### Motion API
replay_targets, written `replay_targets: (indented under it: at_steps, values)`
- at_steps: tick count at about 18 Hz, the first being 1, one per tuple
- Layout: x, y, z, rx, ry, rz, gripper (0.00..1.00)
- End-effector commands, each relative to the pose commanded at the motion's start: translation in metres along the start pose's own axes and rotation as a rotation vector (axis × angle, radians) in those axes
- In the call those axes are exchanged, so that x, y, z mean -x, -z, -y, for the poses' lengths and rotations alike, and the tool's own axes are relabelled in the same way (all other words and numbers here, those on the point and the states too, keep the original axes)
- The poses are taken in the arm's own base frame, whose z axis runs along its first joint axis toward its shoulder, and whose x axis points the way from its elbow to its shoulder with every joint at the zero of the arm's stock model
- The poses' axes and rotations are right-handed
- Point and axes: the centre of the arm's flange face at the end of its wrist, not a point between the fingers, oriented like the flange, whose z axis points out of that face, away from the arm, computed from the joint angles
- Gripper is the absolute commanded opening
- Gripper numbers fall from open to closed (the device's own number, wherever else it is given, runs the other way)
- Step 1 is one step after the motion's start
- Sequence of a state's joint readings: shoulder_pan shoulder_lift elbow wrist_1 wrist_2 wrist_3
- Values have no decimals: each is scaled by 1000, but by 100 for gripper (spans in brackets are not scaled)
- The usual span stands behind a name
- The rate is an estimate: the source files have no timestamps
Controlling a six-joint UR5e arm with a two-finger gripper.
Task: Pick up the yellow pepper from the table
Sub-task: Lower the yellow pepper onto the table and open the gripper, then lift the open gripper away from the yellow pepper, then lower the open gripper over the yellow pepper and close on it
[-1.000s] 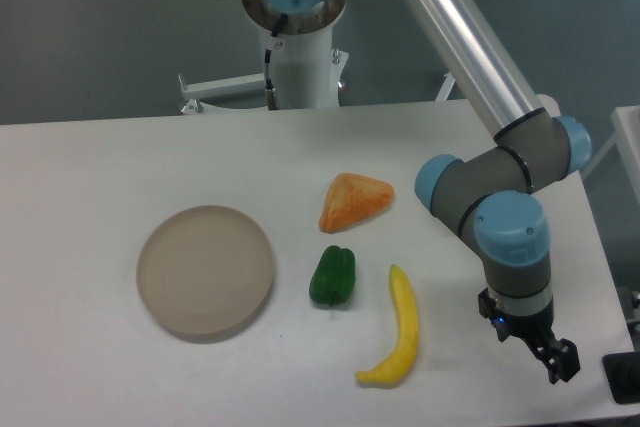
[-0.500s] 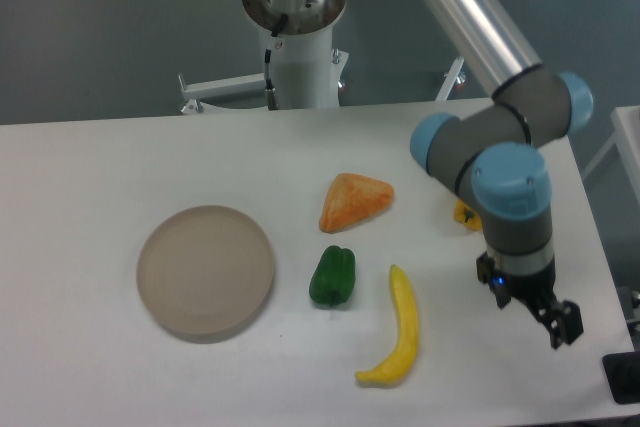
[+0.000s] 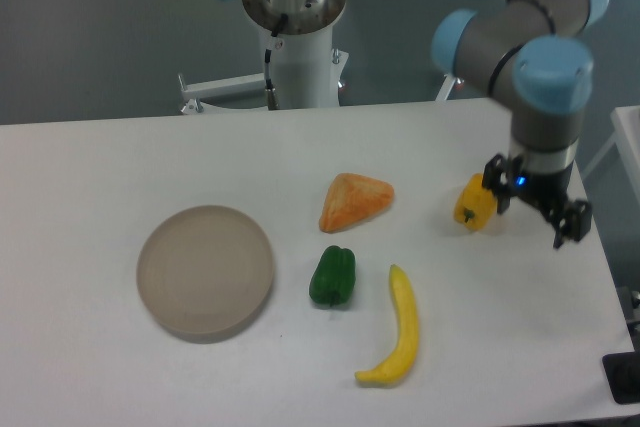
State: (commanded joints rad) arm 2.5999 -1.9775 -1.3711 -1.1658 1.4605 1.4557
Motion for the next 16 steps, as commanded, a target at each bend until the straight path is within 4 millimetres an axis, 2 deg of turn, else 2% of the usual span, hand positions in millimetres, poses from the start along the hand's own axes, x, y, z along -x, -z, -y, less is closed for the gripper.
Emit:
replay_targets:
  at_steps: [3,8,12,16]
  values:
    - [-13,-16,-14,12,21,-40,100]
    - [-24,-35,-36,-2,79,-84,100]
    - [-31,-48,-34,-50,202,-104,100]
    - [-38,-62,-37,-50,208,-119,100]
